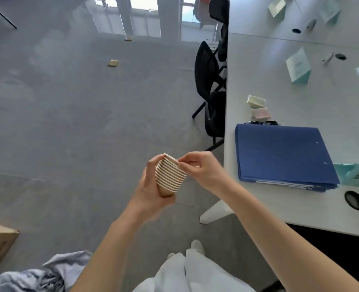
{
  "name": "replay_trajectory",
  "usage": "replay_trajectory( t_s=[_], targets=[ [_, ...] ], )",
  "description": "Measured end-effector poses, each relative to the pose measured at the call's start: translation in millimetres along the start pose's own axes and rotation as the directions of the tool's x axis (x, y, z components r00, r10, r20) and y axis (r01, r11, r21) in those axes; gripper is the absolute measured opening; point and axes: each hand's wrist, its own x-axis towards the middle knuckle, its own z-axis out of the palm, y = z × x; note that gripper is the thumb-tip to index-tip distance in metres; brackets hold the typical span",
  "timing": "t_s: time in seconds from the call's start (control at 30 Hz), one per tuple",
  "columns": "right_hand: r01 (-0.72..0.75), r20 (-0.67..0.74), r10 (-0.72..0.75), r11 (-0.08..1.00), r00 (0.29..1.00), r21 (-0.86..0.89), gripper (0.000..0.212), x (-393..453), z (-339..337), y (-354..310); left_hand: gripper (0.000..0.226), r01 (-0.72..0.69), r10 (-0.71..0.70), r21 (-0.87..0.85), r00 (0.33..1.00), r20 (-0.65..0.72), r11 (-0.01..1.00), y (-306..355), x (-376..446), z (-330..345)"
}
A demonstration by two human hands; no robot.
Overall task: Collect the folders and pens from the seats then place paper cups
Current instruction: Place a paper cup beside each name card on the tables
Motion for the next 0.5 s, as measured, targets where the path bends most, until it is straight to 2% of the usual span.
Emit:
replay_trajectory(
  t_s=[0.23, 0.37, 0.5],
  targets=[
    [-0.052, -0.112, 0.067, 0.989, 0.991, 0.136, 0.017, 61.1, -4.7, -8.8, 0.096, -0.045, 0.045, 0.01, 0.998, 0.054, 0.999, -14.0, 63.2, -21.9],
    [-0.048, -0.135, 0.068, 0.988, 0.989, 0.145, 0.014, 117.3, -20.9, -11.1, 0.095, -0.082, 0.082, -0.004, 0.993, 0.081, 0.997, -8.5, 131.8, -29.7],
    [-0.087, -0.192, 0.112, 0.987, 0.975, 0.134, 0.023, 176.4, -54.0, -17.1, 0.096, -0.13, 0.13, -0.013, 0.977, 0.169, 0.991, 8.2, 208.2, -41.9]
  ],
)
